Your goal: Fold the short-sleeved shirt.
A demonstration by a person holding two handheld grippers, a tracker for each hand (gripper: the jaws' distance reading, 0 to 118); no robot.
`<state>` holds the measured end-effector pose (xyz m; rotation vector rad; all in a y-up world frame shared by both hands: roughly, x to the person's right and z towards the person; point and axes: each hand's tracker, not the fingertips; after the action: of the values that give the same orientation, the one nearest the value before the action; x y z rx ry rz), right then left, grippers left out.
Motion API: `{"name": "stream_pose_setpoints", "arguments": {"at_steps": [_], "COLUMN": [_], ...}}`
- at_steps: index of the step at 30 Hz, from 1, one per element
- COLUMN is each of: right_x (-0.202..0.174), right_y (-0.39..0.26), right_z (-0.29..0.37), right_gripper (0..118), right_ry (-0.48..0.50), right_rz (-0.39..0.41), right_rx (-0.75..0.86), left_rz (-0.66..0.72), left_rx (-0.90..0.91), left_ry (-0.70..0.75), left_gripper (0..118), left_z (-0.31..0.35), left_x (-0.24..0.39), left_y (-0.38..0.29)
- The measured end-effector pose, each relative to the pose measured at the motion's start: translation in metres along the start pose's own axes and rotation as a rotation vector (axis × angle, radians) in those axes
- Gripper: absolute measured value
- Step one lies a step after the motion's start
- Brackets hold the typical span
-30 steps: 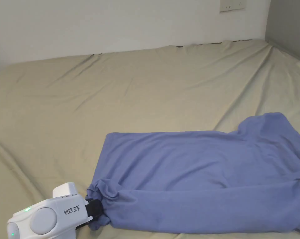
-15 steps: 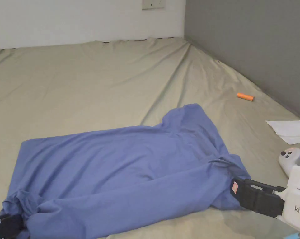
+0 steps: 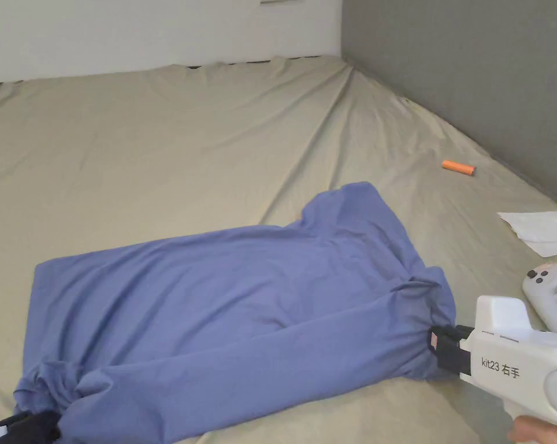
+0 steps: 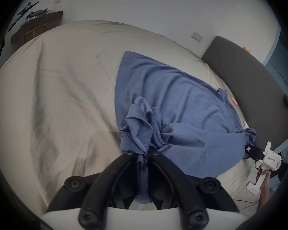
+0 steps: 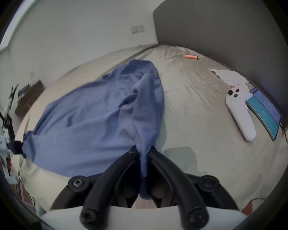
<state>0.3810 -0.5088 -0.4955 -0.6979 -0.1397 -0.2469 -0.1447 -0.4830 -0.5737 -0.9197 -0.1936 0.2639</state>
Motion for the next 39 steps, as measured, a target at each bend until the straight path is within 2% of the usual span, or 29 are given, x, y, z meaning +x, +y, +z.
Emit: {"name": "stream_pose_setpoints", "arguments": {"at_steps": [2,6,11,16,21,23,24,25,26,27,28,29,30,31,34,35,36,37,38,39], "right_x": [-0.006,-0.002,-0.005,-0.001,-0.005,-0.005,-0.005,-0.008,-0.009,-0.011,-0.014,-0.012,-0.016,-0.021,-0.043,-0.054,-0.062,-0.068,-0.078,-0.085], "right_y": [-0.004,-0.008,-0.021,-0.044,-0.065,-0.07,-0.071,-0.073,-0.073,-0.072,-0.071,-0.069,-0.071,-0.063,-0.039,-0.029,-0.019,-0.01,-0.001,0.005], "right_z": [0.011,0.042,0.083,0.112,0.12,0.109,0.106,0.107,0.109,0.11,0.115,0.118,0.117,0.121,0.141,0.142,0.144,0.146,0.143,0.139], "right_gripper": [4,5,4,5,5,5,11,33,69,111,118,116,116,116,116,116,115,113,107,79], "right_ry": [-0.023,0.046,0.036,0.012,0.007,-0.048,-0.057,-0.065,-0.056,-0.054,-0.055,-0.103,-0.067,-0.089,-0.027,0.002,0.018,0.035,0.062,0.086], "right_rz": [0.052,-0.072,-0.045,-0.083,-0.125,-0.126,-0.137,-0.143,-0.129,-0.101,-0.073,-0.026,-0.087,-0.081,0.006,0.036,0.058,0.077,0.1,0.106], "right_rx": [0.019,0.075,0.1,0.103,0.1,0.052,0.035,0.022,0.03,0.025,0.05,0.174,0.091,0.153,0.275,0.306,0.348,0.36,0.38,0.397], "left_rz": [-0.026,-0.021,-0.001,0.067,0.059,0.057,0.055,0.083,0.136,0.138,0.131,0.124,0.127,0.125,0.111,0.076,0.044,0.019,-0.018,-0.063], "left_rx": [0.005,0.042,0.087,0.123,0.105,0.056,0.047,0.024,0.012,0.024,0.028,0.042,0.079,0.122,0.253,0.292,0.326,0.34,0.321,0.295], "left_ry": [0.017,-0.022,-0.021,-0.026,-0.009,0.007,0.015,0.025,0.021,0.025,0.037,0.068,0.094,0.109,0.081,0.062,0.049,0.041,0.044,0.05], "left_gripper": [10,10,10,10,10,10,11,13,27,64,94,112,115,114,112,109,99,83,57,7], "left_z": [0.007,0.033,0.069,0.105,0.116,0.104,0.097,0.095,0.095,0.097,0.098,0.104,0.112,0.124,0.151,0.155,0.157,0.157,0.152,0.147], "left_x": [0.004,0.0,-0.007,-0.025,-0.028,-0.027,-0.027,-0.029,-0.032,-0.035,-0.033,-0.032,-0.029,-0.026,-0.013,-0.008,-0.003,0.001,0.006,0.011], "left_y": [0.0,-0.002,-0.018,-0.049,-0.074,-0.081,-0.083,-0.083,-0.082,-0.083,-0.084,-0.084,-0.084,-0.082,-0.065,-0.056,-0.046,-0.036,-0.023,-0.012]}}
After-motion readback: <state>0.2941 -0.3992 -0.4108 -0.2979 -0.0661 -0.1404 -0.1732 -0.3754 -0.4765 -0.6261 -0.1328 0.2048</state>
